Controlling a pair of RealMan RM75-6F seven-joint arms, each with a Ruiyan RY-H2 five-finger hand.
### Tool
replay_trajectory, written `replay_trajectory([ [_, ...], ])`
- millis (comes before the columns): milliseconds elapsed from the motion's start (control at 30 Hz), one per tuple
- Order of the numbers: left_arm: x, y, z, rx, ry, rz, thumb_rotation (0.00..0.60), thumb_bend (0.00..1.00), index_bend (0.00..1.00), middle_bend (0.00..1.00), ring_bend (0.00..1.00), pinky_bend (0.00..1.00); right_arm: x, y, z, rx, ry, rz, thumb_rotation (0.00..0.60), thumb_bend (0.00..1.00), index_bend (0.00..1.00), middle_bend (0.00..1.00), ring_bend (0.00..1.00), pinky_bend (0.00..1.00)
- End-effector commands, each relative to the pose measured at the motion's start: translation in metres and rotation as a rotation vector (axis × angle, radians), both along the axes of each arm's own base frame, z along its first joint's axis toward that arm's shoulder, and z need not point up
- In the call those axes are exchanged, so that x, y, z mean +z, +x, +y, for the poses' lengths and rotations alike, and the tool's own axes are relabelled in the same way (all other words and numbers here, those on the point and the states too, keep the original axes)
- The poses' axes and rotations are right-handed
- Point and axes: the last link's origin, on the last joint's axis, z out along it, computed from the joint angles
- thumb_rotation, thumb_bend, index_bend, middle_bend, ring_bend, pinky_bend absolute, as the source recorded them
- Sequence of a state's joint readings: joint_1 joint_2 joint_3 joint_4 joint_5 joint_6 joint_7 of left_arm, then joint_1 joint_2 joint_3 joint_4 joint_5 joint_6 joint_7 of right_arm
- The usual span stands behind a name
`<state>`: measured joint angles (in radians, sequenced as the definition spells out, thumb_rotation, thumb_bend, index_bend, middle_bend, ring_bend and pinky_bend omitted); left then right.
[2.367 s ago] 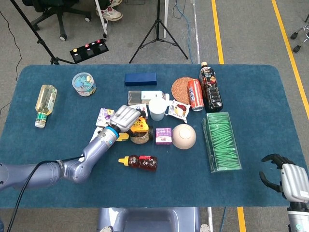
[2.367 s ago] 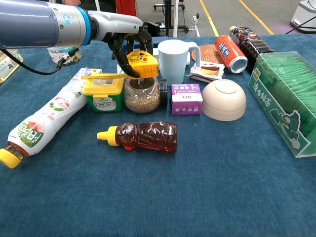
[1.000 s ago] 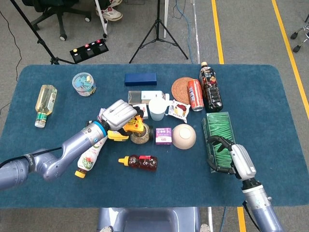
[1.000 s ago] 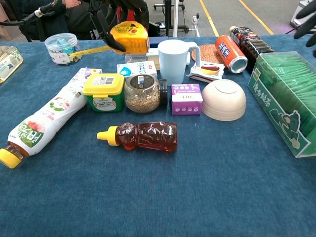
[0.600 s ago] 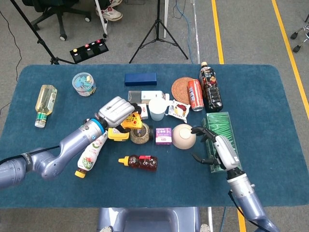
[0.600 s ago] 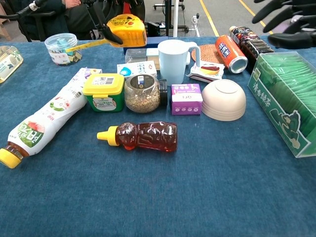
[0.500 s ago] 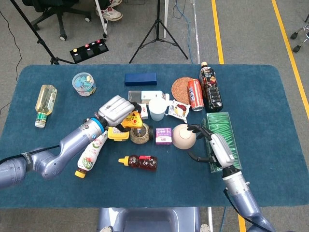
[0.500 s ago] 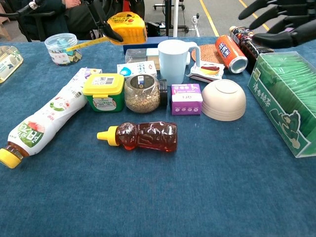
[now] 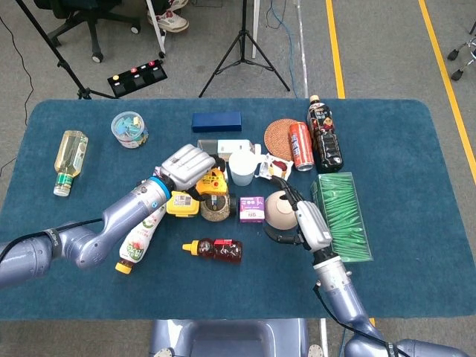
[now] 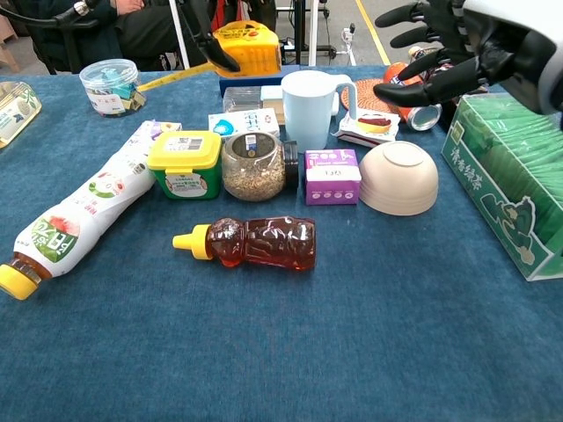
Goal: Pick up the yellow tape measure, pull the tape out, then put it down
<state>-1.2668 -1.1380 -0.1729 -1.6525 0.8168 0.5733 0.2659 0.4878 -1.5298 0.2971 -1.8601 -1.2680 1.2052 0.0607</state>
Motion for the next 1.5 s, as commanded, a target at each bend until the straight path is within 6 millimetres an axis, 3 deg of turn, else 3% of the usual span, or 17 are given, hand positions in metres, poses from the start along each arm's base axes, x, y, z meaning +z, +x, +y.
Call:
replay_trajectory([
  [33,-0.004,0.005,0.0,-0.016,-0.014,0.012,0.6,0.3,0.59,0.47,0.47,0.51,-0.006,0.003,-0.003,-0.015,0.002,0.006,0.6,0.29,0.0,0.08,0.11,0.19],
  [333,-0.016,0.023,-0.002,-0.063,-0.07,0.066,0.6,0.3,0.6,0.47,0.47,0.5,-0.019,0.007,-0.008,-0.065,0.007,0.012,0.6,0.29,0.0,0.05,0.08,0.16],
  [733,-0.034,0.034,-0.005,-0.08,-0.126,0.087,0.6,0.3,0.61,0.47,0.47,0.48,-0.02,0.006,-0.008,-0.096,-0.005,-0.012,0.6,0.29,0.0,0.05,0.08,0.16],
  [1500,-0.045,0.05,0.0,-0.058,-0.124,0.06,0.6,0.3,0.61,0.48,0.47,0.48,-0.038,0.018,-0.018,-0.147,0.0,-0.026,0.6,0.33,0.0,0.03,0.07,0.15],
])
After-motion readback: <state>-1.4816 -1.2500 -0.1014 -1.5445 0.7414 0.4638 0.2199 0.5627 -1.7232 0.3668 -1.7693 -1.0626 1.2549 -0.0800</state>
